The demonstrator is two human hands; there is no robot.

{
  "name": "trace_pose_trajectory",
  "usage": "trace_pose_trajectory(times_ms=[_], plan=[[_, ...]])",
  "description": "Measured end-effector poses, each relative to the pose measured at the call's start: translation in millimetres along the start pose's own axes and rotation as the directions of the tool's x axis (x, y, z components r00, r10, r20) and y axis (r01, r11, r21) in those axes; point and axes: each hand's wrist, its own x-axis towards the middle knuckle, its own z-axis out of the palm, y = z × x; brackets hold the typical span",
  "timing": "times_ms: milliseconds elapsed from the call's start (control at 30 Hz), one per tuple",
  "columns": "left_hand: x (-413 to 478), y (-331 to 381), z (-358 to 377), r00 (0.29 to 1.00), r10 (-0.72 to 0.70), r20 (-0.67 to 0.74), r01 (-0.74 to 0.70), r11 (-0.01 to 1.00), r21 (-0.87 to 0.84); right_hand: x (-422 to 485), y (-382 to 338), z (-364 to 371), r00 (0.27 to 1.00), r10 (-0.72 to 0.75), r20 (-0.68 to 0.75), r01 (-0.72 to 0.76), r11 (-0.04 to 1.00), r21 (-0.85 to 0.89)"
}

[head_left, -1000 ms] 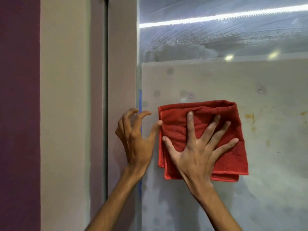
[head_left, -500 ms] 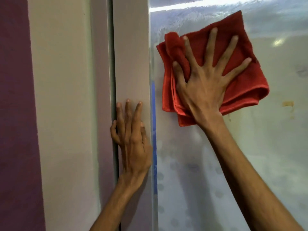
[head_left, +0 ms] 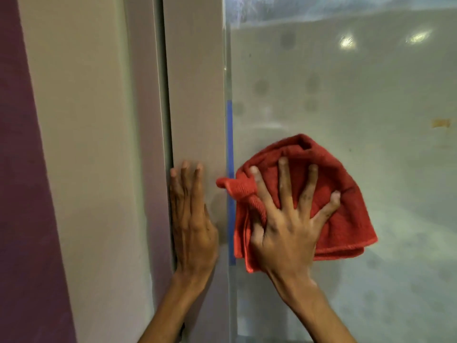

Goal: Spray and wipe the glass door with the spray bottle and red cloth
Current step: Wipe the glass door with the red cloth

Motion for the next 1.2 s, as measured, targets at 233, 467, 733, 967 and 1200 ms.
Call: trace_pose_trajectory(times_ms=[233,467,733,967,1200], plan=[[-16,-9,-3,0.999,0.002,0.038,-0.003,1.0,0.019,-99,-5,7,0.992,0.01,0.129,-0.006,0.999,-0.034],[-17,-11,-6,0.998,0.025,0.063,-0.027,0.999,0.029,-21,15,-6,0.99,0.133,0.046,-0.132,0.991,-0.025],[-15,-1,-5,0.997,-0.014,0.081,0.002,0.988,0.153,163,51,-34,0.946,0.321,-0.054,-0.321,0.947,0.002],[-15,2,-3,0.998,-0.03,0.055,0.02,0.985,0.17,102,44,-21,0.976,0.207,-0.075,-0.211,0.976,-0.051],[-13,2,-4,0.996,-0.008,0.086,-0.01,0.979,0.202,-12,53,-18,0.988,0.14,0.067,-0.137,0.99,-0.044]])
